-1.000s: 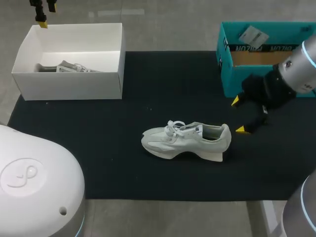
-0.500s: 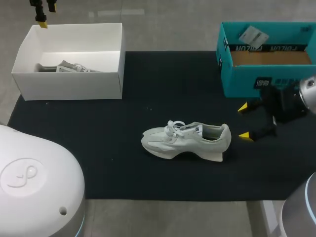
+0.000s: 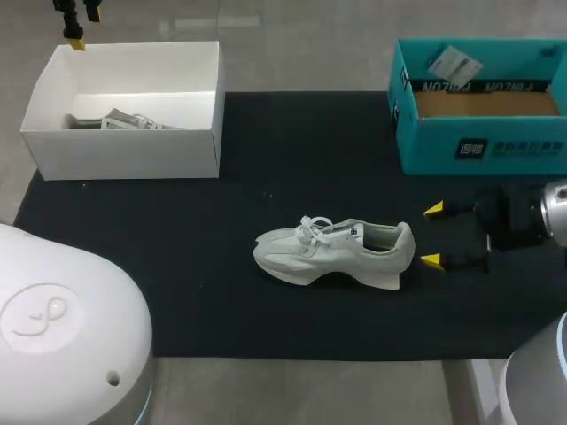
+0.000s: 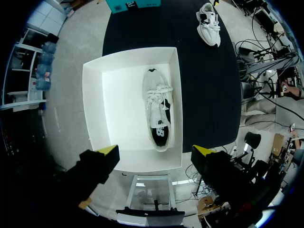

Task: Take the shoe out of the shoebox, open the shoe tongue, remove and reinsert the insole, then place the shoe into the shoebox

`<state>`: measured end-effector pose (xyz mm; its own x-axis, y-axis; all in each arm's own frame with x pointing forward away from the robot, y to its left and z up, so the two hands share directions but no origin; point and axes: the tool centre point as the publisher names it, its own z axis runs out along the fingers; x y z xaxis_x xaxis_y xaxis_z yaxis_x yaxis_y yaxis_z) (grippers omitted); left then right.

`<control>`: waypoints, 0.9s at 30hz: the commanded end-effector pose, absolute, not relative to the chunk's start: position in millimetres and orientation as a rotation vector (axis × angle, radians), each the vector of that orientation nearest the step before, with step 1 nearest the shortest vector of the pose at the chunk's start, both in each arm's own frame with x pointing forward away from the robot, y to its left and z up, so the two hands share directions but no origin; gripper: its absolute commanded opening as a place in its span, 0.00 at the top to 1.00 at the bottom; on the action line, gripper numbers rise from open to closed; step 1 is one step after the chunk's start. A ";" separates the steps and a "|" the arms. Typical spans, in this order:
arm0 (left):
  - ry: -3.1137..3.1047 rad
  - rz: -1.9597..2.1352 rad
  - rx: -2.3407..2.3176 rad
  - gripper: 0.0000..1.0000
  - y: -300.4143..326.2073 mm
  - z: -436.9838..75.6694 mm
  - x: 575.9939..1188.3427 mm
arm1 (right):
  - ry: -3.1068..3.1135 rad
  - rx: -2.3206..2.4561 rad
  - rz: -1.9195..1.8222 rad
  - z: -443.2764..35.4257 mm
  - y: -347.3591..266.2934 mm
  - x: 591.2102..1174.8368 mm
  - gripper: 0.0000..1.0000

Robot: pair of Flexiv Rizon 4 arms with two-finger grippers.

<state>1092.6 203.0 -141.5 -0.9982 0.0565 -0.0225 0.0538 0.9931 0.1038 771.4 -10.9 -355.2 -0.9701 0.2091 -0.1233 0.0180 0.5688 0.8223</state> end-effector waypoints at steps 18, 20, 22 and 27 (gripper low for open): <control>3.110 0.162 0.088 0.00 203.3 -141.3 1091.6 | 2.649 0.175 1.449 -397.6 13.8 790.9 0.00; 3.110 0.162 0.088 0.00 203.3 -141.3 1091.6 | 2.653 0.172 1.445 -401.5 16.6 790.9 0.00; 3.110 0.162 0.088 0.00 203.3 -141.3 1091.6 | 2.650 0.170 1.440 -403.8 19.9 790.0 0.00; 3.110 0.162 0.088 0.00 203.3 -141.3 1091.6 | 2.645 0.177 1.444 -410.6 26.8 786.9 0.00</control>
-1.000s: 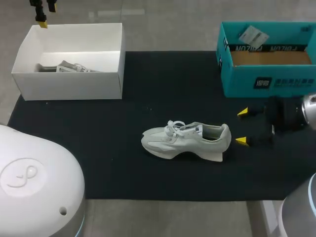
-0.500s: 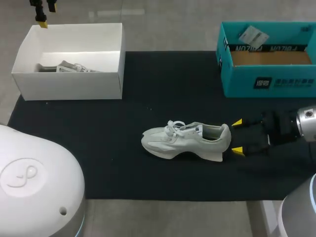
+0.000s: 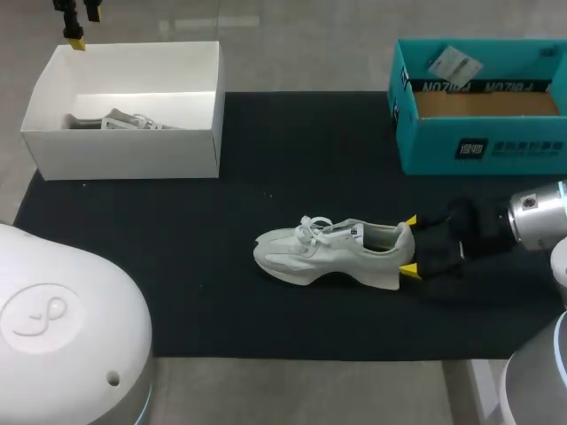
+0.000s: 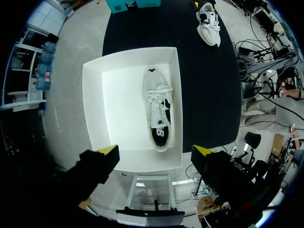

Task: Take the shoe out of the shoebox, open the shoe tongue, remove and reinsert the insole, then place the shoe into the shoebox

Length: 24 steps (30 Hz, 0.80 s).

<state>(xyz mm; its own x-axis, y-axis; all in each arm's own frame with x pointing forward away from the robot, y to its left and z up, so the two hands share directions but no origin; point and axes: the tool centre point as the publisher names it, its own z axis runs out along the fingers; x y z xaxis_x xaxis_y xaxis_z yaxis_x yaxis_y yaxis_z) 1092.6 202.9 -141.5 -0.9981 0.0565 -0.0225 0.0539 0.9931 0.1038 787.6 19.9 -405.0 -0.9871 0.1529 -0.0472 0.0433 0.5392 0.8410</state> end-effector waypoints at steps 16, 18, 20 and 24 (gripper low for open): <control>3.110 0.162 0.088 0.00 203.3 -141.3 1091.6 | 2.661 0.183 1.475 -427.6 45.9 786.6 0.00; 3.110 0.162 0.088 0.00 203.3 -141.3 1091.6 | 2.667 0.184 1.479 -430.6 47.4 787.7 0.00; 3.110 0.162 0.088 0.00 203.3 -141.3 1091.6 | 2.675 0.187 1.479 -433.6 48.4 788.6 0.00; 3.110 0.162 0.088 0.00 203.3 -141.3 1091.6 | 2.692 0.197 1.492 -438.5 49.6 789.5 0.99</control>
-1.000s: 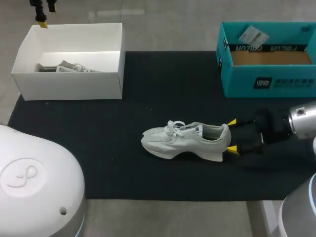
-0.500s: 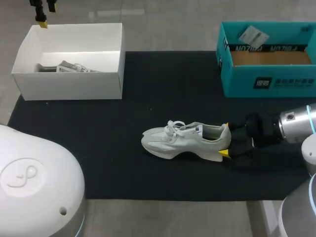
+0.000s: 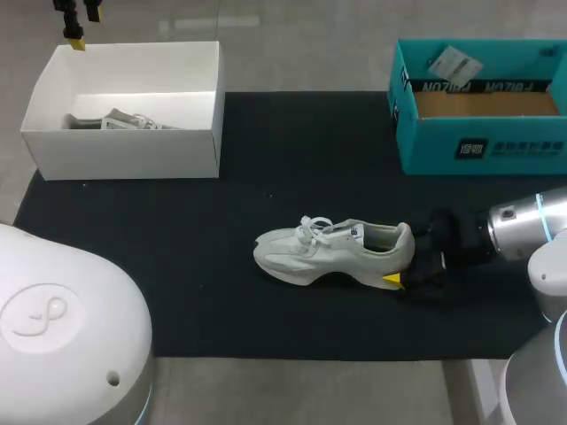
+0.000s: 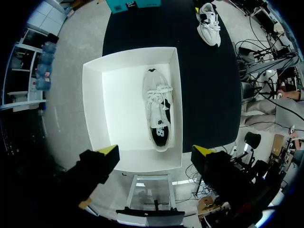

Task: Take the shoe out of the shoebox, open the shoe tongue, remove and reinsert the insole, then place the shoe into the shoebox

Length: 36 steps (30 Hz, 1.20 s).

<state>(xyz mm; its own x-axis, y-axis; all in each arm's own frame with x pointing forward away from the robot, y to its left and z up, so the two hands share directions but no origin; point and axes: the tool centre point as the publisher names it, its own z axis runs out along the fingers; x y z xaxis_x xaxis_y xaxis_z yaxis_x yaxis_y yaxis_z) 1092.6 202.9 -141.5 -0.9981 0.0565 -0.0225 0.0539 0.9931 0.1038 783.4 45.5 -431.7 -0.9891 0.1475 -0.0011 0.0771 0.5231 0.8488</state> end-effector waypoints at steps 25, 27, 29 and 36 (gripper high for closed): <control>3.110 0.162 0.088 0.00 203.3 -141.3 1091.6 | 2.690 0.186 1.514 -439.4 50.1 789.3 1.00; 3.110 0.162 0.088 0.00 203.3 -141.3 1091.6 | 2.690 0.186 1.514 -439.4 50.1 789.3 1.00; 3.110 0.162 0.088 0.00 203.3 -141.3 1091.6 | 2.690 0.186 1.514 -439.4 50.1 789.3 1.00; 3.137 0.152 -0.003 0.00 199.2 -137.6 1090.3 | 2.690 0.186 1.514 -439.4 50.1 789.3 1.00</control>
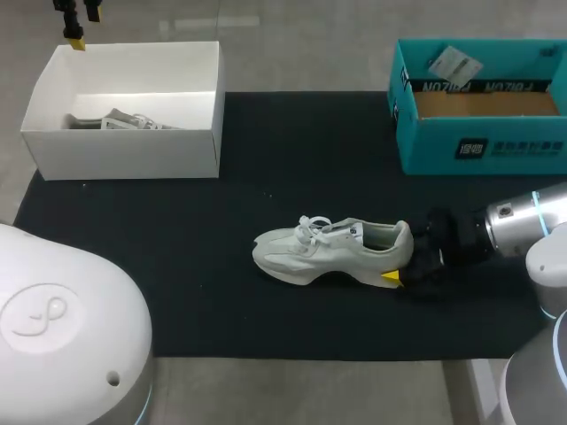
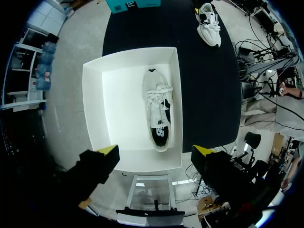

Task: Take the shoe out of the shoebox, open the shoe tongue, remove and reinsert the insole, then place the shoe into the shoebox

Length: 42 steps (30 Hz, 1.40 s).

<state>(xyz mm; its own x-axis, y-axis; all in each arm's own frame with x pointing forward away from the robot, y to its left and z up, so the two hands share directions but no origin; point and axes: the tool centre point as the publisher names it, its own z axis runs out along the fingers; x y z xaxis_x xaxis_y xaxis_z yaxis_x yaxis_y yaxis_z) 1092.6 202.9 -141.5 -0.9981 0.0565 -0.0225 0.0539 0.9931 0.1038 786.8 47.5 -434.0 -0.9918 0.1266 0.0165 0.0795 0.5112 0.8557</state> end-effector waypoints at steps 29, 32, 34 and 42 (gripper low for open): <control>2.715 0.012 -1.158 0.00 56.3 -102.4 959.9 | 2.690 0.186 1.514 -439.4 50.1 789.3 1.00; 2.702 -0.005 -1.135 0.00 44.7 -102.0 945.9 | 2.690 0.186 1.514 -439.4 50.1 789.3 1.00; 2.700 -0.007 -1.117 0.00 37.2 -103.6 937.9 | 2.690 0.186 1.514 -439.4 50.1 789.3 1.00; 2.725 -0.029 -1.206 0.00 15.7 -115.5 925.1 | 2.690 0.186 1.514 -439.4 50.1 789.3 1.00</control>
<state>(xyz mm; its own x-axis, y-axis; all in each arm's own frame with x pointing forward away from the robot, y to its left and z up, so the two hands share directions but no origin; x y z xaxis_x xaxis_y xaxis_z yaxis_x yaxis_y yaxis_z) 930.7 19.6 -107.8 -0.6709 -0.7319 -0.1192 -0.7312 0.6797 -0.0577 787.0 47.6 -434.2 -0.9918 0.1265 0.0165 0.0795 0.5116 0.8555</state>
